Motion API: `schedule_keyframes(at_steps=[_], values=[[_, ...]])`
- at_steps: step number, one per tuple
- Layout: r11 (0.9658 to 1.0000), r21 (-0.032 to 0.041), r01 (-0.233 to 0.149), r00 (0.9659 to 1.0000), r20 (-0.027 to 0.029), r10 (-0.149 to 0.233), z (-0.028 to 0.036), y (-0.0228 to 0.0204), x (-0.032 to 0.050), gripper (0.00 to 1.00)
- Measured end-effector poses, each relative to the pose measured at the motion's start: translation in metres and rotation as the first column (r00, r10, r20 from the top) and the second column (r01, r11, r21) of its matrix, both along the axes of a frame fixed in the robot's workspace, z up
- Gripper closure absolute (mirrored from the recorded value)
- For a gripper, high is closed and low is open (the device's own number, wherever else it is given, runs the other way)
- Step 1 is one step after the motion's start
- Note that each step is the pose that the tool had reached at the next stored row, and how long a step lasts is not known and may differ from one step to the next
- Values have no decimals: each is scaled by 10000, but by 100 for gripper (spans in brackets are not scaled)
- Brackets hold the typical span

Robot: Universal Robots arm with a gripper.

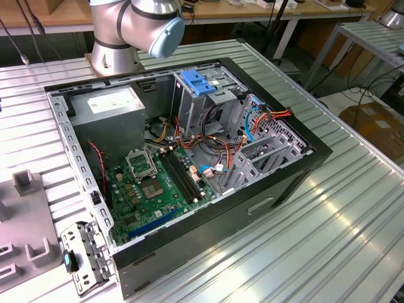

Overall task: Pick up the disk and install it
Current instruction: 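Pick up the disk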

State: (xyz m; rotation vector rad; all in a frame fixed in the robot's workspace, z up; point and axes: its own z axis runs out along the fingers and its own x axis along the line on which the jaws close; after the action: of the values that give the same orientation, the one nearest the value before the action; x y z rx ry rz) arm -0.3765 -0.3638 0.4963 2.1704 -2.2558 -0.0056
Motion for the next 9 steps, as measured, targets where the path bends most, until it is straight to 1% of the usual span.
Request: schedule_keyframes(at_steps=[2,8,9], values=[[10000,0,-1,10000,0,1,0,0,46,63],[10000,-1,0,10000,-1,0,1,0,126,63],[10000,-1,0,10000,-1,0,1,0,150,63]])
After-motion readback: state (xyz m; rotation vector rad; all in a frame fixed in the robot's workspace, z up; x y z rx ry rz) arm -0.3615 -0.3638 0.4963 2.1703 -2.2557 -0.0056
